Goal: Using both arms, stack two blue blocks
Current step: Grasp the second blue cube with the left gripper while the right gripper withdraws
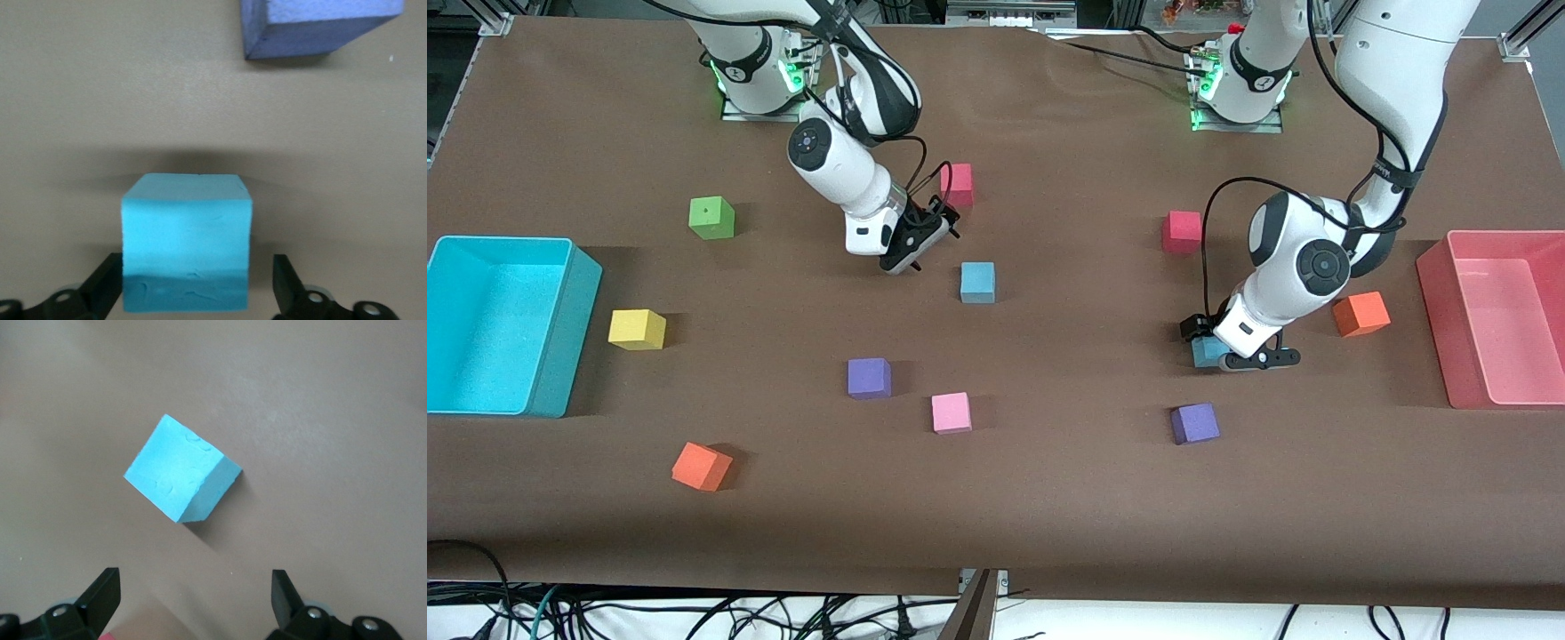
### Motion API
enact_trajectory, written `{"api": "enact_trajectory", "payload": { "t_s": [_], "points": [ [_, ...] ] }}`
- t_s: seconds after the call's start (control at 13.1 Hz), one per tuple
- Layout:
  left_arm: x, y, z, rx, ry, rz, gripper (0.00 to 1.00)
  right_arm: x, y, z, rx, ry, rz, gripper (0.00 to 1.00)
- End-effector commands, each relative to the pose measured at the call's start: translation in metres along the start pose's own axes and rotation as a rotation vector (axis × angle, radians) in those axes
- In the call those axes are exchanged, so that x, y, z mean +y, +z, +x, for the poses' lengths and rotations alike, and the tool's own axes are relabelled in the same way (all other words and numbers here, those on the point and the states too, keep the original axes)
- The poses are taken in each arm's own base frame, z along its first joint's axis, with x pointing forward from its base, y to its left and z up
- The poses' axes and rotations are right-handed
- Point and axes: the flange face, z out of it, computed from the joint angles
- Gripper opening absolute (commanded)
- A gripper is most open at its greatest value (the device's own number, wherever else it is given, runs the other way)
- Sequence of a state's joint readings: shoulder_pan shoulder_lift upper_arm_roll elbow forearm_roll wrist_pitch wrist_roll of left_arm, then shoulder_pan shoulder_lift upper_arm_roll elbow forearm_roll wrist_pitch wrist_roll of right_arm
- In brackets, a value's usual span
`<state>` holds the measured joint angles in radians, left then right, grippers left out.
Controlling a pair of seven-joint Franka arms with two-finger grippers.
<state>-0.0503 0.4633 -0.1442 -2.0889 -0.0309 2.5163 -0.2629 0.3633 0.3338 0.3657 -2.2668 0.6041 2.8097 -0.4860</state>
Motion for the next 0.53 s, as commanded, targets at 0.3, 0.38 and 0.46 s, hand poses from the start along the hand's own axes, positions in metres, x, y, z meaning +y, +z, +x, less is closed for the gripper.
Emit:
{"api": "enact_trajectory", "payload": {
  "t_s": [0.3,0.38,0.46],
  "points": [
    [0.006,-0.036,0.000,-0.004,0.031,0.012,0.00,0.026,0.020,-0.052,0.237,-0.080,0.167,1.00],
    [0.008,-0.057,0.000,-0.007,0.032,0.016,0.00,0.026,0.028,-0.061,0.273,-0.088,0.170,1.00],
    [0.018,-0.079,0.002,-0.018,0.040,0.018,0.00,0.025,0.037,-0.066,0.310,-0.104,0.167,1.00]
  ]
}}
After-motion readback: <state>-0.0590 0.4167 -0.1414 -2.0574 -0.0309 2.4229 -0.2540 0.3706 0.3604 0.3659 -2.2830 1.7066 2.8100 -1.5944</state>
